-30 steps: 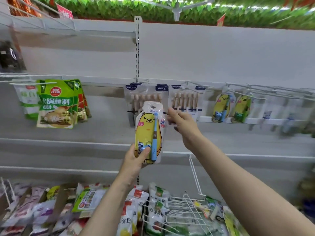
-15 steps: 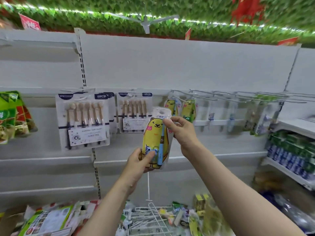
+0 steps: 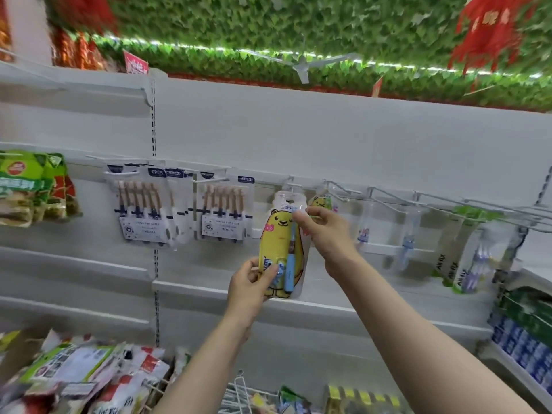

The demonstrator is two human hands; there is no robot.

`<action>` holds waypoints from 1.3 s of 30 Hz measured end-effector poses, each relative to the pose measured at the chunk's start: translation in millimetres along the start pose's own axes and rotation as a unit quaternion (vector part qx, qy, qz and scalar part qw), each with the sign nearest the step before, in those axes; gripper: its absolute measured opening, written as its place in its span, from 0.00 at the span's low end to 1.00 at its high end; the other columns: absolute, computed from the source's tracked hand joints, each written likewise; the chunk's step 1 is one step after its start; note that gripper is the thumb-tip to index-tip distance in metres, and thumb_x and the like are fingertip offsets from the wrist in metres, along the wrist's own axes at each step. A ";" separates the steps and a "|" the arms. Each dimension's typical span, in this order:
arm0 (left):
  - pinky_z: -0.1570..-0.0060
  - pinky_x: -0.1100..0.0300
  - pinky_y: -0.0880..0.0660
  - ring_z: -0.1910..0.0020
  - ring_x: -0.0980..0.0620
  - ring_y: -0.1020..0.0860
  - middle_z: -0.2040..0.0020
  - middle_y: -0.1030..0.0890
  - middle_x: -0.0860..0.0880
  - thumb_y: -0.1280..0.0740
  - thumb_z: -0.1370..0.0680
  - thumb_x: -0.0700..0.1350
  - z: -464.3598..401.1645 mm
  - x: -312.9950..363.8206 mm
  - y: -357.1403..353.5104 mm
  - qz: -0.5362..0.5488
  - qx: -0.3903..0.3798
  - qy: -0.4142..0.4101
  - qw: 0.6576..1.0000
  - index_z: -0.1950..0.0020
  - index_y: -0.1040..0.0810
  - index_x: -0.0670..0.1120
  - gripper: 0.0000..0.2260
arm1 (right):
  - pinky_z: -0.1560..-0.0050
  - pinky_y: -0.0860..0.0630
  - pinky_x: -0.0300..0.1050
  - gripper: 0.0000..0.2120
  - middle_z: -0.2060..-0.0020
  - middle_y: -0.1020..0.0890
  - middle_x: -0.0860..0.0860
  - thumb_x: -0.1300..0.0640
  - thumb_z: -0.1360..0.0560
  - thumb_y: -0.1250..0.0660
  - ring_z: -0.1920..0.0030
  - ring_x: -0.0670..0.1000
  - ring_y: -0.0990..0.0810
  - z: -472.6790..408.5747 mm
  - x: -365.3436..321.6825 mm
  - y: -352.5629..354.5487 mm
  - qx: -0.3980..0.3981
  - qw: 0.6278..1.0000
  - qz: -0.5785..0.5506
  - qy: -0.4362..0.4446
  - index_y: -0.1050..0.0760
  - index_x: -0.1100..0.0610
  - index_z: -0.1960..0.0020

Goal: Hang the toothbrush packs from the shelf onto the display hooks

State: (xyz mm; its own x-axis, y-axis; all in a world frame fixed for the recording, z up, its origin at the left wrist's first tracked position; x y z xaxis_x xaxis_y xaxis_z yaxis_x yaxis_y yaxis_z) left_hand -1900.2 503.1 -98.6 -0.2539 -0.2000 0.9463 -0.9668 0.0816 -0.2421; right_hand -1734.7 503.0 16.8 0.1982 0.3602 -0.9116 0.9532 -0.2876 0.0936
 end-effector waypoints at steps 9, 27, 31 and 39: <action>0.47 0.46 0.19 0.50 0.49 0.15 0.52 0.14 0.49 0.29 0.23 0.46 -34.9 -14.3 -2.0 -0.018 -0.018 -0.018 1.000 0.42 0.22 0.47 0.10 | 0.56 0.24 0.35 0.06 0.54 0.17 0.49 0.51 0.26 0.26 0.54 0.45 0.19 -23.7 21.6 1.8 0.009 1.000 -0.026 0.008 0.20 0.51 0.53; 0.51 0.53 0.19 0.50 0.49 0.17 0.51 0.16 0.47 0.30 0.22 0.46 -202.5 -71.6 -27.2 -0.050 -0.047 0.040 0.997 0.47 0.22 0.46 0.07 | 0.48 0.19 0.49 0.20 0.51 0.14 0.51 0.46 0.30 0.23 0.49 0.50 0.16 -153.8 87.0 -0.1 0.078 0.995 0.048 -0.026 0.18 0.54 0.41; 0.50 0.55 0.19 0.51 0.51 0.17 0.52 0.16 0.47 0.29 0.22 0.45 -221.8 -80.9 -32.0 -0.034 -0.053 0.045 0.997 0.46 0.22 0.46 0.07 | 0.46 0.19 0.47 0.16 0.51 0.14 0.50 0.53 0.26 0.24 0.48 0.48 0.16 -171.9 101.7 4.8 0.085 0.994 0.059 -0.035 0.18 0.56 0.41; 0.53 0.58 0.21 0.50 0.51 0.18 0.51 0.16 0.47 0.29 0.22 0.46 -233.2 -89.4 -33.7 -0.035 -0.065 0.039 0.996 0.48 0.22 0.48 0.05 | 0.44 0.19 0.45 0.16 0.50 0.15 0.51 0.58 0.25 0.26 0.46 0.48 0.16 -175.0 107.7 3.8 0.086 0.994 0.050 -0.034 0.21 0.54 0.38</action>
State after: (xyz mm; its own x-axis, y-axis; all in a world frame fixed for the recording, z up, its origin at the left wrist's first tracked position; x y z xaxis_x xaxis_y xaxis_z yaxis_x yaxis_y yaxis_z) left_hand -1838.2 746.0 -125.2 -0.1786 -0.1337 0.9748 -0.9686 0.1978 -0.1503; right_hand -1669.7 696.0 -10.9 0.2691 0.2628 -0.9266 0.8748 -0.4691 0.1211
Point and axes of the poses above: each hand's wrist, its own z-axis away from the middle knuckle, its own y-axis out of the back of the hand, x = y × z, the point moved 9 cm from there along -z, towards the middle knuckle
